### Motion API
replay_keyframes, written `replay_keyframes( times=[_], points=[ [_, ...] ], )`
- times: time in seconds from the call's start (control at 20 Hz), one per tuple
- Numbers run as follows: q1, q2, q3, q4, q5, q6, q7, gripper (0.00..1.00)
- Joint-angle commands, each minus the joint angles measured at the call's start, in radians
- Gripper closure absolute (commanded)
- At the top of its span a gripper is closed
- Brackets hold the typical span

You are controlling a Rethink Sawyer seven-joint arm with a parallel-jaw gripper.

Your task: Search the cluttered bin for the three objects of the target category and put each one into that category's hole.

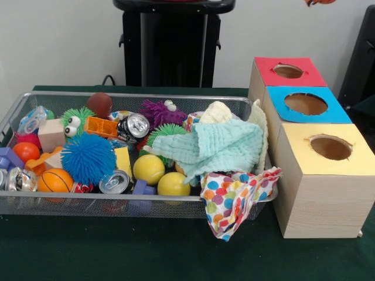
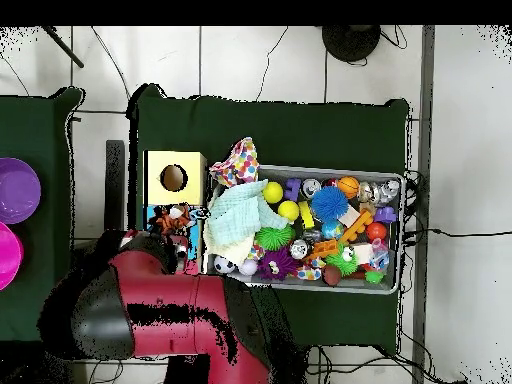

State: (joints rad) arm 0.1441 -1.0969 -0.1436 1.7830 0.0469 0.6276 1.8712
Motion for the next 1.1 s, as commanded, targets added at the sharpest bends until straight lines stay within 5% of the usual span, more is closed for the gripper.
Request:
replay_keyframes(
  times=[0.05, 0.55, 1.1],
  points=[
    [0.059, 0.050, -0.067, -0.081, -0.099, 0.084, 0.218, 1.00],
    [0.052, 0.137, -0.049, 0.012, -0.027, -0.051, 0.223, 1.00],
    [0.183, 0.255, -0.182, 0.034, -0.036, -0.226, 0.338, 1.00]
  ],
)
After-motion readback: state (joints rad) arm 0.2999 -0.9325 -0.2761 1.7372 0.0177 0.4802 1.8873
